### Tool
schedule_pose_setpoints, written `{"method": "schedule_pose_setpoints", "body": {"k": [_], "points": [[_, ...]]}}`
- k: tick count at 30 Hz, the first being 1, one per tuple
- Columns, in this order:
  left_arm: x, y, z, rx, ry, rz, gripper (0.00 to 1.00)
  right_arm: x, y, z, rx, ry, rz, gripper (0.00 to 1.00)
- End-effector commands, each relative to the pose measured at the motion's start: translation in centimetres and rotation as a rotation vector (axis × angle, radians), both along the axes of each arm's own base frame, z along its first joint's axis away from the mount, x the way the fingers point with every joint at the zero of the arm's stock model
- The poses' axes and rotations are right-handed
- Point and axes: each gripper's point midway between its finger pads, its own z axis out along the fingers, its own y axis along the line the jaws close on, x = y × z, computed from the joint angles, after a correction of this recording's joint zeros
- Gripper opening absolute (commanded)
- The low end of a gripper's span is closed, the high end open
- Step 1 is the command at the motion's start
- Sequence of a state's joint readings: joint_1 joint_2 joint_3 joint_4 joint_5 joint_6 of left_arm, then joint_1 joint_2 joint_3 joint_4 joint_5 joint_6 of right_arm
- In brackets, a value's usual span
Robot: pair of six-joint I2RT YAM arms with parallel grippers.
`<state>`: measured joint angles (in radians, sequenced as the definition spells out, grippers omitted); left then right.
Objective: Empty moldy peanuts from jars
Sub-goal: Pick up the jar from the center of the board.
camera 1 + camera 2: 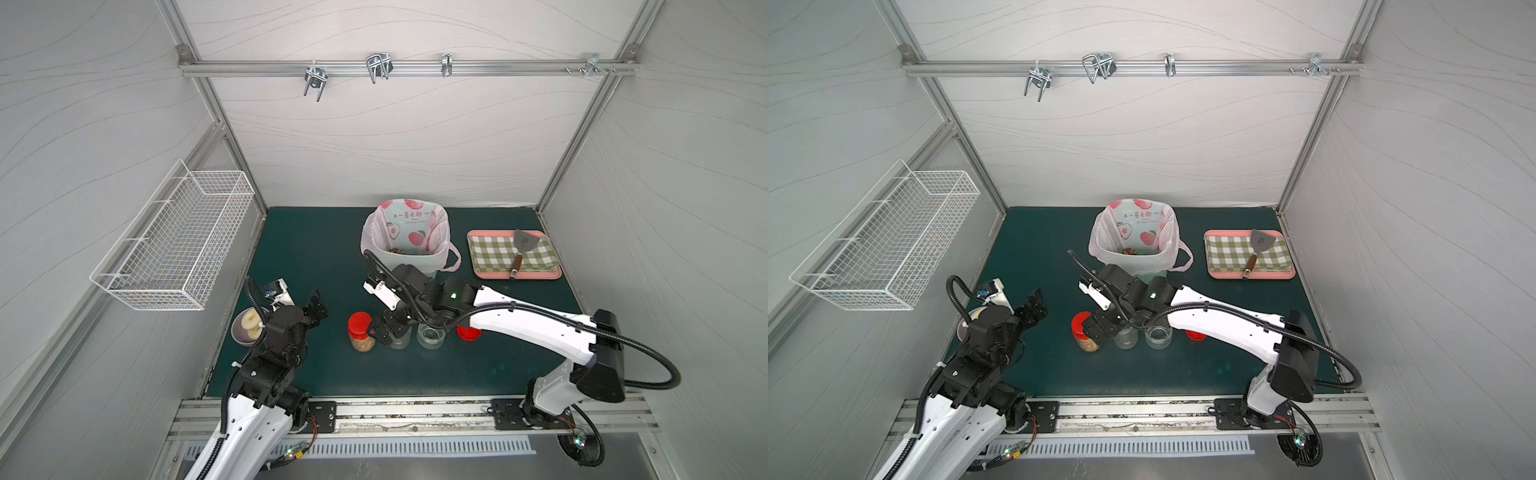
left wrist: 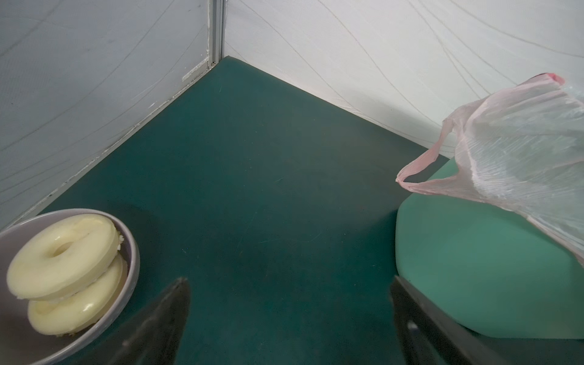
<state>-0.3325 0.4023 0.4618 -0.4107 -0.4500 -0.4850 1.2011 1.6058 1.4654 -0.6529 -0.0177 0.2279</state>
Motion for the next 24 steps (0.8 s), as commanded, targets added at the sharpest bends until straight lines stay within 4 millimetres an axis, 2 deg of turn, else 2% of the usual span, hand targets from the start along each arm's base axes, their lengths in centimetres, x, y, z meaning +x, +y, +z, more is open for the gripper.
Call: {"method": "schedule_pose_setpoints", "body": {"k": [1,5,13,24], "points": [[-0.3,0.3,1.5,-0.058,-0.061,0.018,0.99,-0.7,1.4,0.0,-0.035,-0.030,0.085,0.99],[-0.5,0.7,1.3,-0.055,-0.053,0.041,0.99,-1.3,3.0,-1.2,-0.089,-0.055,0.146,0.99],[-0.4,1.3,0.5,-0.081,-0.022,0.062,0.99,-1.2,4.5,-4.8,-0.174,-0.071,0.162,0.99],[-0.2,1.7,-0.3,-0.140,-0.001,0.063,0.99,-0.6,5.2,-7.4,-0.230,-0.120,0.139,0.98]]}}
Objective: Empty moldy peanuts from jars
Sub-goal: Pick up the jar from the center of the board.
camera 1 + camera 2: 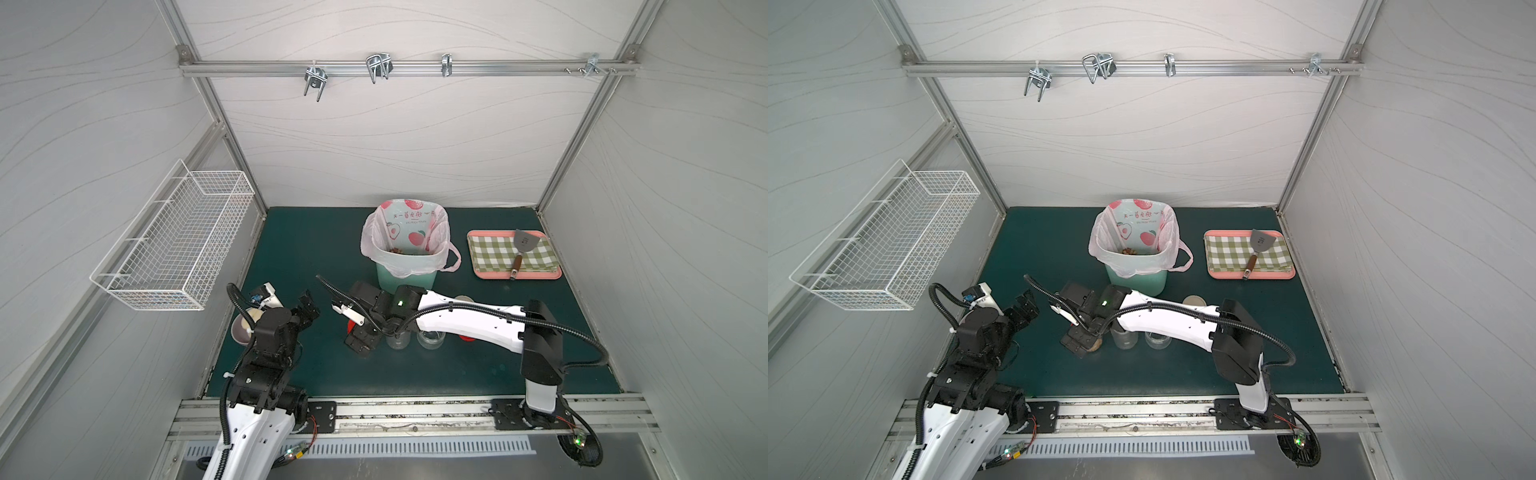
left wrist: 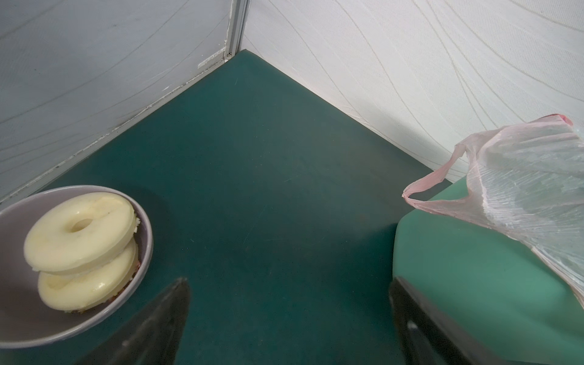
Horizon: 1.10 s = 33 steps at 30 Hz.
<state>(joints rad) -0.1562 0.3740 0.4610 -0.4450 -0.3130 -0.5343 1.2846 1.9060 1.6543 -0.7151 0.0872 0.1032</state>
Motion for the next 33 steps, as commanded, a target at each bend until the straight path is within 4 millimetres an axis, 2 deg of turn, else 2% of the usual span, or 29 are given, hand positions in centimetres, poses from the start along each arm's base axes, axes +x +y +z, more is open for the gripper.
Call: {"method": "schedule_pose_setpoints", "body": {"k": [1,19,23,33], "points": [[0.2,-0.3,0.3,-0.040,-0.016,-0.008,0.99,0.0,0.4,-0.8,-0.024,-0.029,0.011,0.98],[0.4,-0.2,0.3,-0.029,-0.014,-0.008,0.99,1.7,1.2,-3.2,-0.052,-0.060,-0.035,0.98],[0.5,-0.3,0.4,-0.030,-0.016,-0.015,0.99,2.1,1.2,-3.7,-0.050,-0.056,-0.047,0.88],[0.5,-0.5,0.6,-0.029,-0.024,-0.031,0.99,2.7,1.2,-4.2,-0.046,-0.058,-0.067,0.75]]}}
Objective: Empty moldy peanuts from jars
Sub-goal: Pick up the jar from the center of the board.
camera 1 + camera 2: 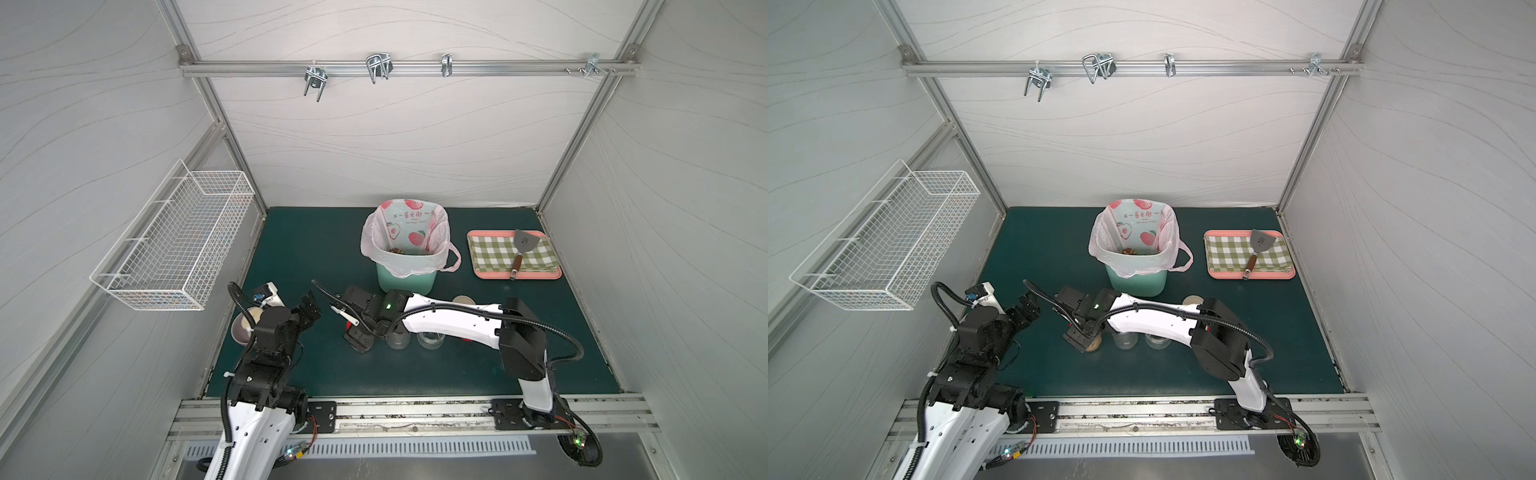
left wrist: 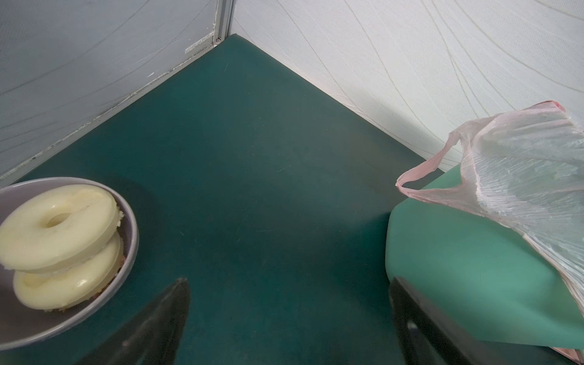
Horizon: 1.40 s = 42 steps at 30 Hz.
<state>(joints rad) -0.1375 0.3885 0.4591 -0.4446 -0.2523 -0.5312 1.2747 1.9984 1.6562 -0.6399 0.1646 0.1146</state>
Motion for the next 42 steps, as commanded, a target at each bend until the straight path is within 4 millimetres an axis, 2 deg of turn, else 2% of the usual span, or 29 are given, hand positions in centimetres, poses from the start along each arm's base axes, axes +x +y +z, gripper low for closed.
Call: {"method": "schedule_pose_setpoints", "body": {"k": [1,3,5,8,12,18,23,29,34,38,42], "points": [[0.3,0.1,1.1,-0.008,-0.044,0.005,0.99,0.5,0.0,-1.1,-0.017,-0.002,-0.012,0.74],[0.3,0.1,1.0,-0.007,-0.043,0.003,0.99,0.6,-0.2,-1.4,-0.024,0.002,-0.017,0.75],[0.3,0.0,1.1,-0.006,-0.044,0.001,1.00,0.7,-0.3,-1.7,-0.033,0.005,-0.022,0.86],[0.3,0.0,1.1,-0.005,-0.044,0.000,0.99,0.8,-0.4,-1.9,-0.036,0.013,-0.027,0.89],[0.3,0.0,1.1,-0.004,-0.045,-0.002,0.99,0.9,-0.4,-1.7,-0.025,0.012,-0.031,0.86],[0.2,0.0,1.1,-0.002,-0.045,-0.006,0.99,0.9,-0.3,-1.9,-0.030,0.013,-0.031,0.75],[0.2,-0.9,1.8,-0.009,-0.099,-0.058,0.99,0.7,-0.4,-0.7,-0.006,0.021,-0.028,0.70],[0.1,-1.9,2.5,-0.010,-0.146,-0.124,0.99,0.2,-0.9,2.8,0.053,0.064,-0.013,0.62],[0.4,-5.5,4.5,-0.031,-0.247,-0.337,1.00,0.0,-2.2,6.4,0.121,0.165,0.001,0.54],[-0.1,-7.9,5.9,-0.046,-0.329,-0.485,1.00,0.0,-3.9,9.9,0.178,0.162,-0.003,0.58],[-1.6,-10.4,8.2,-0.072,-0.451,-0.637,0.99,-0.2,-6.2,13.7,0.229,0.151,-0.009,0.61]]}}
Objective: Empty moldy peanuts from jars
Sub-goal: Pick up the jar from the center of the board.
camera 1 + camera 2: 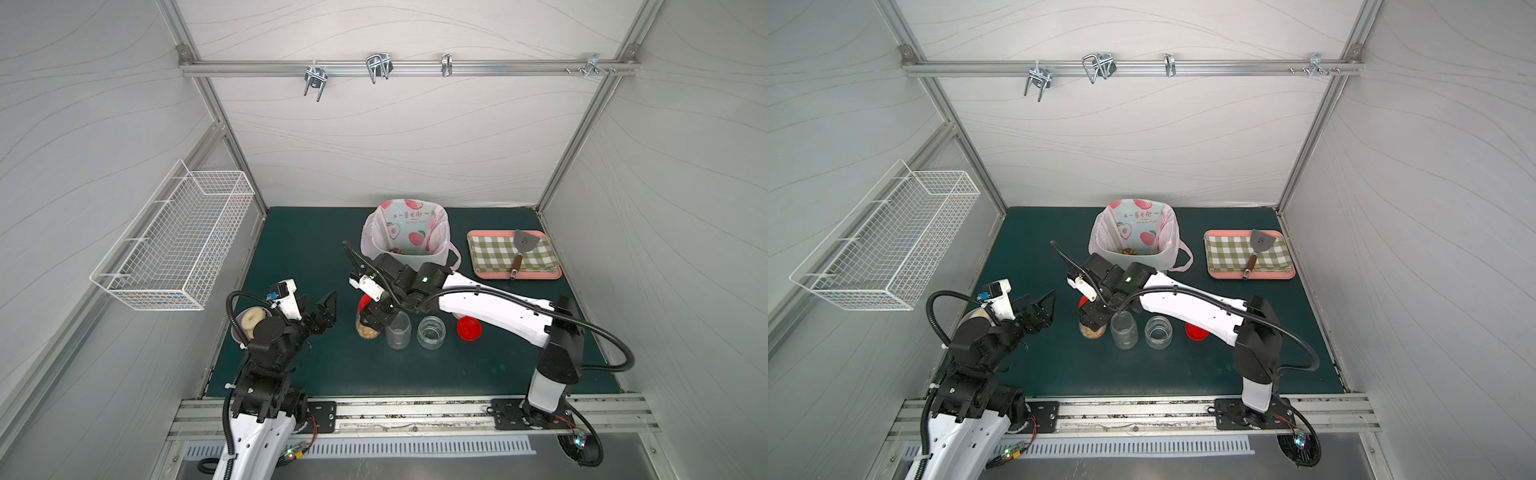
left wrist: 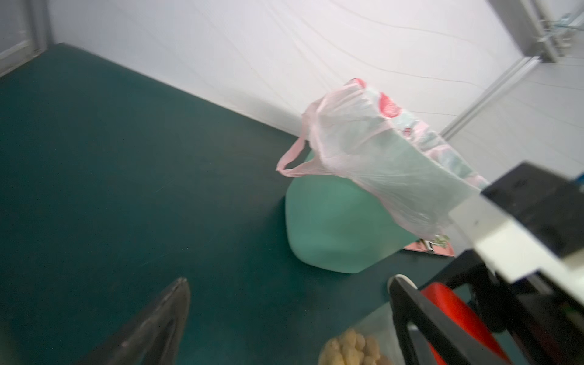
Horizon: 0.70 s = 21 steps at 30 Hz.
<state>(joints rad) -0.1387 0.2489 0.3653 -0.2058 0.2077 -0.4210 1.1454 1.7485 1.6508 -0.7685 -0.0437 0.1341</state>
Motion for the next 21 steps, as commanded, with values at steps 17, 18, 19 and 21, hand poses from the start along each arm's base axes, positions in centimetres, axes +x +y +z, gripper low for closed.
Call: {"method": "schedule_pose_setpoints", "body": {"k": [17,18,19,21], "points": [[-5.4,-15.1,4.7,0.224,-0.265,-0.688,1.00,0.1,-14.3,9.1,0.043,0.093,-0.131,0.56],[-5.5,-15.7,4.7,0.235,-0.269,-0.701,1.00,0.1,-14.6,9.1,0.042,0.100,-0.133,0.56],[-5.6,-16.2,4.7,0.237,-0.277,-0.716,1.00,0.1,-14.8,9.1,0.038,0.101,-0.136,0.55],[-5.6,-17.1,4.6,0.232,-0.276,-0.739,1.00,0.0,-15.2,9.2,0.036,0.103,-0.135,0.55]]}}
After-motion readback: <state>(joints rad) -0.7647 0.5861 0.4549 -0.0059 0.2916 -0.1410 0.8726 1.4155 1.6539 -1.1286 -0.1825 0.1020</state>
